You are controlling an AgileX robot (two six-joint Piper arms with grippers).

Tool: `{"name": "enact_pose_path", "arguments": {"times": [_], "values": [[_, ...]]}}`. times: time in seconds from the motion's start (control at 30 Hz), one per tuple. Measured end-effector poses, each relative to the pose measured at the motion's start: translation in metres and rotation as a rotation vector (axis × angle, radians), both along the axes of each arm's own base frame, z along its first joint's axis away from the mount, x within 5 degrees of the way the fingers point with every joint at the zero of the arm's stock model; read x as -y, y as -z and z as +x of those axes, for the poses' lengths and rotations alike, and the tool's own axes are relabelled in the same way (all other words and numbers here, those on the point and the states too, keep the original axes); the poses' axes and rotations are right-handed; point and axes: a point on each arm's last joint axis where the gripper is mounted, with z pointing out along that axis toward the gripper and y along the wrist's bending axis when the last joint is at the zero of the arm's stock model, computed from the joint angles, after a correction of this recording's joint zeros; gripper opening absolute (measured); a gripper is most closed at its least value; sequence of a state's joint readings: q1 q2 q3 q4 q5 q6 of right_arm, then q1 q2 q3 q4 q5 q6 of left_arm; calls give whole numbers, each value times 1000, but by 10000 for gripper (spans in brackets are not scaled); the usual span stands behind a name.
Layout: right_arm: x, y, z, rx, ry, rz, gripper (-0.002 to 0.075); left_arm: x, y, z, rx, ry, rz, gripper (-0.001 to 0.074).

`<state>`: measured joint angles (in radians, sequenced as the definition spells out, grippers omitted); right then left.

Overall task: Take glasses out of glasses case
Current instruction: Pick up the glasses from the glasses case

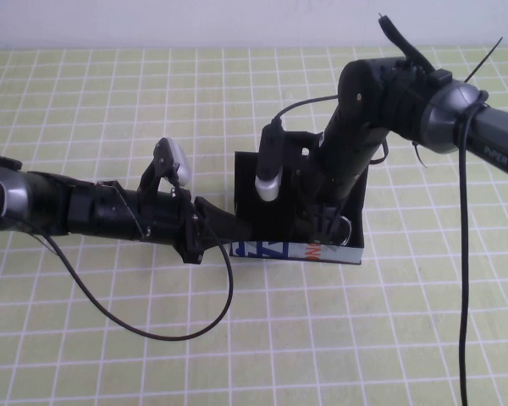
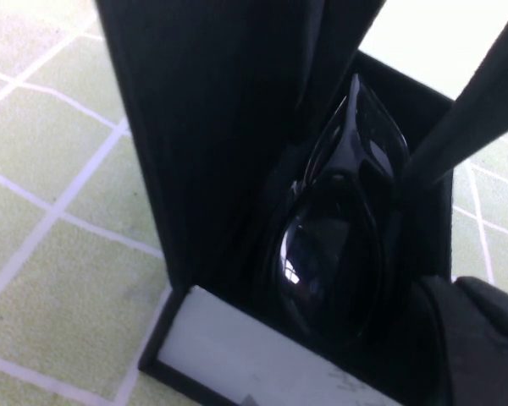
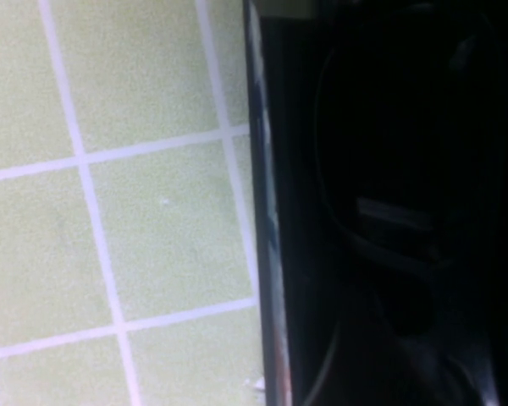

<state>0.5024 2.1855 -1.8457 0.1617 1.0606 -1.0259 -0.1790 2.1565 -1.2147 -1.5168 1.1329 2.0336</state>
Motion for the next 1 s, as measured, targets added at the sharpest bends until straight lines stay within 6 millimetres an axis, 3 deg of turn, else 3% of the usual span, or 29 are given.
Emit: {"name": "enact_pose_path", "arguments": {"times": [0.23,0.47,0.63,0.8,1.0], "values": [[0,6,2,1,-5,-7,292,0,0,0,0,0,0,-4],[-1,6,2,0,-3,-1,83,0,0,0,-3,-1,0,-4],[-2,-1,-1,-12,14,11,22,0,0,0,-17,-6,-1,-4],[1,-26,-7,3,75,44,15,0,-15,-1,-12,-10,2,-4],[12,-86,-29,15,171,117,15,-2,-61,-8,47,-16,-16,-4]]}}
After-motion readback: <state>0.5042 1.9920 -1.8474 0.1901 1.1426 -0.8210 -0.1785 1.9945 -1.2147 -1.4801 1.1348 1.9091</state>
